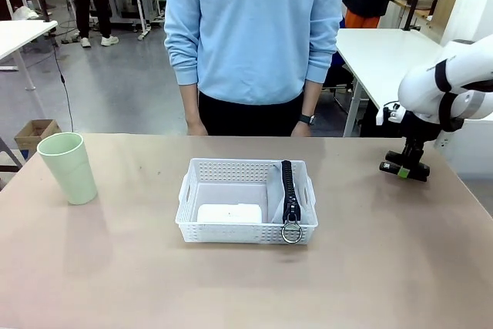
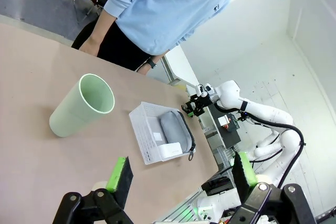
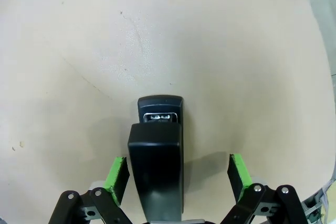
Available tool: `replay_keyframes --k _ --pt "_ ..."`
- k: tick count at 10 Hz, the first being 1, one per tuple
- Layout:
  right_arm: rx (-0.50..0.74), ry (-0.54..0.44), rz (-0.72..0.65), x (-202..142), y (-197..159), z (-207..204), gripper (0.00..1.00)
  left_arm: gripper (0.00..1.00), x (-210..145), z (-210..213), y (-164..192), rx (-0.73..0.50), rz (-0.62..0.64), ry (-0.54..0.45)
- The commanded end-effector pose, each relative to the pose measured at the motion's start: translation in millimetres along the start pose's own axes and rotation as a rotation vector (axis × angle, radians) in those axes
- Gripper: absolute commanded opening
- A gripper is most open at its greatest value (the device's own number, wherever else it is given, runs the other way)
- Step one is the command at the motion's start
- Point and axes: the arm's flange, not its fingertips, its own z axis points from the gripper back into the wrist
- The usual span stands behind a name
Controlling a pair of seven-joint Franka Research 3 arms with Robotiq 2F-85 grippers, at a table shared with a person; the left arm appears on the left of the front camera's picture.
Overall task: Efficiently arrange items inside the basket to fit them all.
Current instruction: Pick up the Stapler and place it inside the Organizing basket.
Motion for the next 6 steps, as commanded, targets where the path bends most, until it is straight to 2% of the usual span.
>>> replay_keyframes --k 1,5,6 --pt "0.022 0.015 0.051 -0.2 -9.7 0.3 1.00 1.00 0.2 0.1 -1.9 -0.018 -0.017 -0.013" --pt "0.015 0.034 0.063 -2.5 -10.1 -0.5 1.00 1.00 0.2 0.1 -1.9 -0.018 -0.017 -0.013" --pt "0.009 0.030 0.069 -2.3 -10.4 -1.7 0.78 1.00 0.2 0.1 -1.9 -0.018 -0.017 -0.013"
